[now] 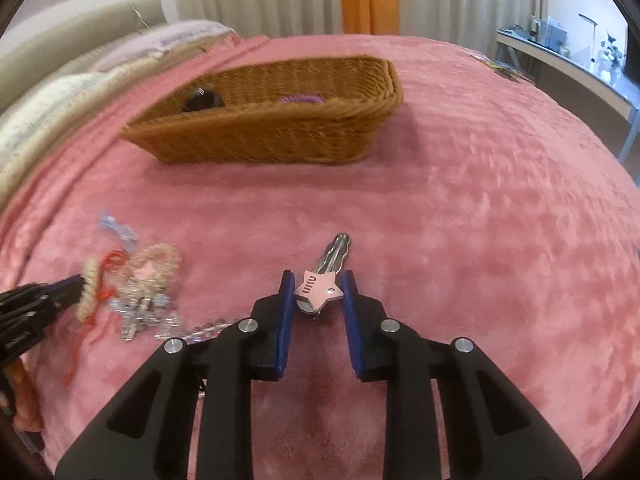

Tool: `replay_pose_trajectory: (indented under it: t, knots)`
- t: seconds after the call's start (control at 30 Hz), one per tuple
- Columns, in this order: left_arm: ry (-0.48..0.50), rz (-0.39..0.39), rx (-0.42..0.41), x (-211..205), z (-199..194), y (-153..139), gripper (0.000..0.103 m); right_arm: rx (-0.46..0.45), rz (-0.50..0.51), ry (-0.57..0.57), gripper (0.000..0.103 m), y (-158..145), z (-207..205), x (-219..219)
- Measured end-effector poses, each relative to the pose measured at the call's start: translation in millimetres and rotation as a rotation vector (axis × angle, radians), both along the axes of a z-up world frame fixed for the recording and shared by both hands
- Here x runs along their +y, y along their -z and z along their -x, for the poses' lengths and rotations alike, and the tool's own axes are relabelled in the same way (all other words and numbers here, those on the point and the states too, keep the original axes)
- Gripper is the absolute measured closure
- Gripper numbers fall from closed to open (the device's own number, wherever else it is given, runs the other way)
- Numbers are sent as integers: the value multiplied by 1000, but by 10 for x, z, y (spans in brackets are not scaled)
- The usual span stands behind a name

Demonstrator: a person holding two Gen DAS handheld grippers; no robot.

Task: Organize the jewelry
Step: 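Grasp the cream coiled hair tie with the left tool while the right grasps the pink star keychain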

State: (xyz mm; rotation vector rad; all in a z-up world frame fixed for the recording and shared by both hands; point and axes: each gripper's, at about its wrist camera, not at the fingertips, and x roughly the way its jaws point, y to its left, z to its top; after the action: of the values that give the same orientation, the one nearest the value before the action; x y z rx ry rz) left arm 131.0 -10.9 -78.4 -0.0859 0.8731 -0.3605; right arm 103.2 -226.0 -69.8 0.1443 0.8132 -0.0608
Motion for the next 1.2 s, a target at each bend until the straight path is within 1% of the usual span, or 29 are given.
replay_pose_trajectory:
  t: [0.2, 0.43, 0.57, 0.77, 0.93, 1.0, 1.03, 1.07, 1.1, 1.17, 1.2]
  knots:
    - [1, 26, -30, 27, 59, -23, 94, -82, -43, -31, 82, -96, 135, -16]
    - [-9, 44, -42, 65, 82, -38, 94, -71, -49, -30, 82, -87, 123, -36]
    - [-5, 52, -28, 72, 67, -21, 94, 12, -79, -29, 82, 6, 98, -93]
    - [6, 61, -26, 91, 60, -12, 94, 81, -27, -6, 82, 43, 151, -126]
    - [12, 76, -22, 97, 54, -5, 94, 115, -101, -36, 81, 45, 159, -249]
    - [15, 79, -22, 102, 50, -2, 94, 137, -139, -43, 75, 45, 113, -279]
    - [16, 81, -22, 106, 49, 0, 94, 141, -149, -47, 69, 43, 94, -280]
    - [16, 82, -23, 108, 51, 0, 94, 149, -165, -51, 67, 42, 54, -275]
    - [16, 84, -22, 110, 53, 1, 94, 156, -170, -46, 67, 43, 25, -270]
    - [18, 83, -22, 110, 58, 0, 94, 169, -135, -40, 68, 48, -35, -217]
    - [19, 83, -23, 108, 58, -2, 94, 166, -105, -40, 81, 42, -43, -182]
